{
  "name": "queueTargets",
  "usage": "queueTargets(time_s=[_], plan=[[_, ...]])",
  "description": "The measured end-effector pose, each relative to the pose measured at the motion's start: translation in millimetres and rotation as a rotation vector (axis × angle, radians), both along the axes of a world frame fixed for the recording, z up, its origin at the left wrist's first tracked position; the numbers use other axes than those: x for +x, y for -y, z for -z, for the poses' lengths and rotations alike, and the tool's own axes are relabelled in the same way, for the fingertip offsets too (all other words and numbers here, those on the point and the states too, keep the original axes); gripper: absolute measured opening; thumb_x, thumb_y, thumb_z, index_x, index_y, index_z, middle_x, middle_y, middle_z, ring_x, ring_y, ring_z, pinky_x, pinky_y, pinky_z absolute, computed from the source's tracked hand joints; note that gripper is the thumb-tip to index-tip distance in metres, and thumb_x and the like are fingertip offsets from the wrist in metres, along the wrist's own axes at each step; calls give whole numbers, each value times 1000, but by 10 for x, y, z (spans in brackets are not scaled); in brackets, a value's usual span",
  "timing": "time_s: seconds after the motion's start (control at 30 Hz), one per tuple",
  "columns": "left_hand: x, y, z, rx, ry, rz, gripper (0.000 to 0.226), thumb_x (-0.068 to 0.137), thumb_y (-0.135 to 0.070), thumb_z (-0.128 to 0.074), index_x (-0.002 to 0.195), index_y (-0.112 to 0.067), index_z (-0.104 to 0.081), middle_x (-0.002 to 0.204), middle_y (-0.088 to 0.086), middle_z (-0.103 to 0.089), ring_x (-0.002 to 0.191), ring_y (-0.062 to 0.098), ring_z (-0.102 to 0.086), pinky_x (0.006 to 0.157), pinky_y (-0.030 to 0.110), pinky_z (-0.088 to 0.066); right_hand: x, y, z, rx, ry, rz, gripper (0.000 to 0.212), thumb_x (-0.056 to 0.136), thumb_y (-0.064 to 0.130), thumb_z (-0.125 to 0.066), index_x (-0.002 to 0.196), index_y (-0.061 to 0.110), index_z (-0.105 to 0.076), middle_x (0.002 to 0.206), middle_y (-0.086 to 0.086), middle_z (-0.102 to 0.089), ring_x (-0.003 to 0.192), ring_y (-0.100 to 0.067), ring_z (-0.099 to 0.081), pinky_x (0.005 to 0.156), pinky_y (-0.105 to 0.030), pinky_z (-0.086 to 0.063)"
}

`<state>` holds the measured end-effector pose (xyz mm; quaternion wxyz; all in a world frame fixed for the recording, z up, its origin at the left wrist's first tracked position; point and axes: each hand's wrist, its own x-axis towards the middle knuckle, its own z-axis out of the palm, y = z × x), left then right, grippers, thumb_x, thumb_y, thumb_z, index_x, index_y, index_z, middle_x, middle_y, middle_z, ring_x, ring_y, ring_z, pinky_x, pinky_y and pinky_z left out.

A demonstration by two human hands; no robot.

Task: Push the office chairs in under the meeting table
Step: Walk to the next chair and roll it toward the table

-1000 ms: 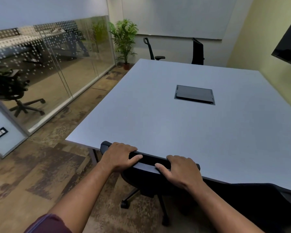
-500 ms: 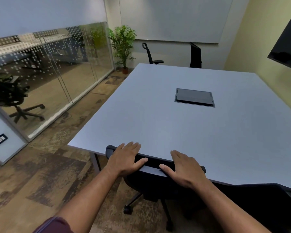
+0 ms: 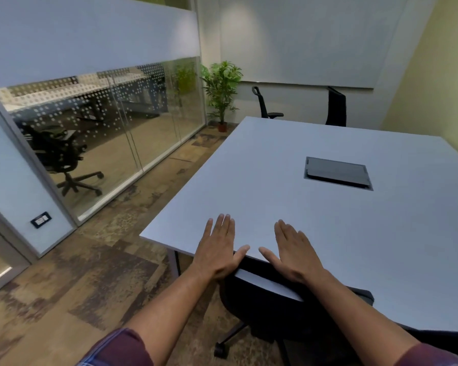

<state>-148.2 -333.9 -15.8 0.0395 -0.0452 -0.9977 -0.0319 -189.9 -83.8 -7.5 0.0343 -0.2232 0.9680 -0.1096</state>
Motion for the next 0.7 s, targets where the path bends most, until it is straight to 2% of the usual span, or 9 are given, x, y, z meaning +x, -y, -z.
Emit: queueTargets(time_s=[0.07, 0.27, 0.4, 0.53, 0.7], plan=[[-59, 232, -64, -9, -14, -54, 94, 105, -74, -6, 170, -8, 8, 179, 10, 14, 157, 15, 29, 124, 41, 30, -143, 193, 0, -4, -15, -17, 104, 99, 84, -9, 173, 12, 2, 183, -8, 5, 168, -23, 3, 136, -47, -1], [-200, 1071, -169, -56, -32, -198, 92, 108, -70, -10, 168, -3, 10, 179, 15, 14, 165, 27, 18, 133, 52, 15, -697, 983, -10, -21, -53, -86, 106, 94, 85, 1, 172, 13, 11, 181, -6, 16, 167, -23, 12, 136, -46, 4], [-414, 1744, -156, -83, -53, -253, 95, 106, -72, -7, 167, -1, 12, 177, 17, 16, 165, 29, 20, 133, 53, 12, -1103, 1645, -3, -55, -86, -131, 104, 95, 84, 2, 171, 12, 12, 179, -6, 18, 167, -24, 14, 136, -46, 5], [-724, 2424, -136, -85, -70, -321, 102, 97, -76, 9, 165, -1, 16, 176, 19, 21, 164, 31, 23, 133, 51, 14, -1543, 2325, 42, -77, -100, -166, 104, 95, 86, 10, 171, 14, 15, 178, -6, 23, 166, -25, 17, 136, -47, 5], [-1111, 3184, -155, -103, -66, -357, 101, 98, -77, 8, 164, -1, 19, 174, 21, 23, 163, 31, 26, 133, 51, 14, -2126, 3134, 53, -113, -92, -224, 110, 92, 86, 11, 171, 10, 10, 177, -7, 19, 167, -28, 11, 136, -48, 2]])
